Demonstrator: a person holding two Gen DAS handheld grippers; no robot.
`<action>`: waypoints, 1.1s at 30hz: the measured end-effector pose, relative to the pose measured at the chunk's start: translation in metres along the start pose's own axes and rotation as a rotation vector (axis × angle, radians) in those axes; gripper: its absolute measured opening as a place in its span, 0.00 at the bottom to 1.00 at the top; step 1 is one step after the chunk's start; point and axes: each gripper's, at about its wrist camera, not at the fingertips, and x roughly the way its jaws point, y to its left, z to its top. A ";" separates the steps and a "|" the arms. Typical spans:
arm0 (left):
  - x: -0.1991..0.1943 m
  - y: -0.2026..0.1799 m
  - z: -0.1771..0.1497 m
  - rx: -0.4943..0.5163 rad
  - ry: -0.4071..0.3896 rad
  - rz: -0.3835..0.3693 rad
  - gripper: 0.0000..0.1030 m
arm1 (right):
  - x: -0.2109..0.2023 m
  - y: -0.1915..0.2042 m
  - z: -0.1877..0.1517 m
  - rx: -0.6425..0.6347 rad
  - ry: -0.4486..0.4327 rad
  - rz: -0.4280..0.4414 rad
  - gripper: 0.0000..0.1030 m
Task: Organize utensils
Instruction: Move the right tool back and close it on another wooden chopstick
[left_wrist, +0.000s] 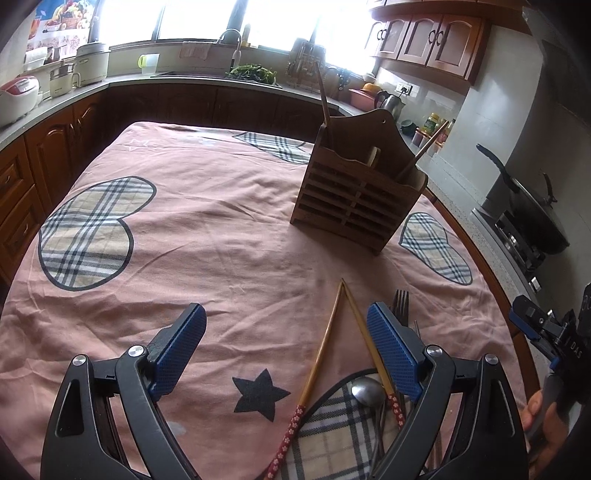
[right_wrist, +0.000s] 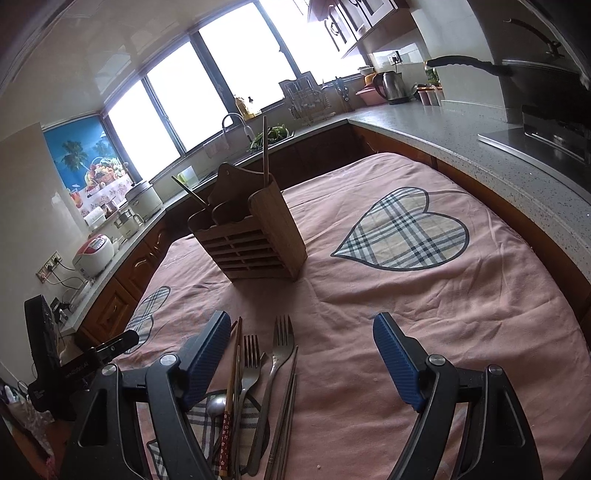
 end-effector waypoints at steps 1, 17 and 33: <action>0.002 -0.001 0.000 0.005 0.006 0.003 0.88 | 0.002 0.000 -0.001 -0.001 0.007 0.002 0.79; 0.056 -0.025 -0.002 0.133 0.128 0.042 0.88 | 0.047 0.001 -0.012 -0.014 0.150 0.001 0.55; 0.120 -0.051 0.001 0.266 0.236 0.083 0.59 | 0.110 0.016 -0.027 -0.111 0.306 -0.041 0.31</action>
